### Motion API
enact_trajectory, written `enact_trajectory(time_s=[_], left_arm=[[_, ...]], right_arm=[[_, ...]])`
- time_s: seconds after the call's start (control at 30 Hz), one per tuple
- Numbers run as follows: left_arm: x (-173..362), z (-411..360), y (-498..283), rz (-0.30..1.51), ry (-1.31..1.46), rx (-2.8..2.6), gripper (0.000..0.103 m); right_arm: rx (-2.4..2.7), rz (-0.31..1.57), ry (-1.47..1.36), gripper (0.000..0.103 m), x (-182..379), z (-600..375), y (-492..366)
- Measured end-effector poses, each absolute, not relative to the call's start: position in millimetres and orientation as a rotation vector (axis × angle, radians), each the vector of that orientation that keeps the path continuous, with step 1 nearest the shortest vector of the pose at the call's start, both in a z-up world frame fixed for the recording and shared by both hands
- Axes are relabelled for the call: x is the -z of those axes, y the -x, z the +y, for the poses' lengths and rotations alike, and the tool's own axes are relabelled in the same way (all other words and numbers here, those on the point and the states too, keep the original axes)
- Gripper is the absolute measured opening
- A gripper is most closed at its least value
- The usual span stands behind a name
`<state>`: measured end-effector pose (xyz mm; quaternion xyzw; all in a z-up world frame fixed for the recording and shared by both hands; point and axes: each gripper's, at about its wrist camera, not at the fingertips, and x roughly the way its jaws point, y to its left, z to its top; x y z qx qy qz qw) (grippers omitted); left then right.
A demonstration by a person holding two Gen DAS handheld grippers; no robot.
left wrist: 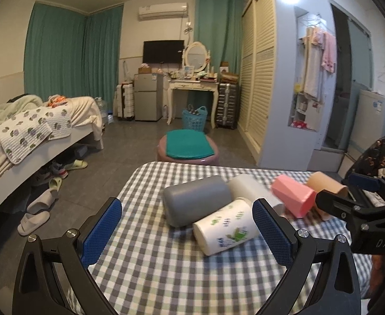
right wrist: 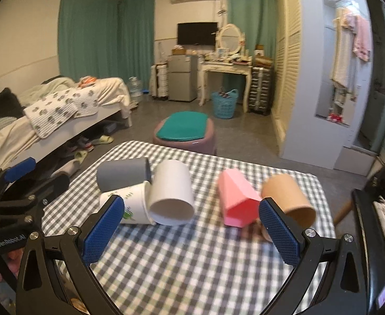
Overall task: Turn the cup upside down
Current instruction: 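Move the right gripper to the plain white cup and close on it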
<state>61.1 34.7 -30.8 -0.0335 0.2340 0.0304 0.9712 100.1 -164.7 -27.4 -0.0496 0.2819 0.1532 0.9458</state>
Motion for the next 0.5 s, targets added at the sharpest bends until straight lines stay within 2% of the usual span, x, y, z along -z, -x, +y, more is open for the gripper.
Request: enact_trajectory(time_s=[0.1,0.5], left_arm=[[39,45,-73,0.497,0.084,-0.087,0.103],[62,63,-101,0.562,0.096,-0.115,0.103]], right_arm=[[-0.346,0.606,0.117,0.1,34,-153,-121],[-0.38,0.825,0.152,0.071,87,-116,-217]])
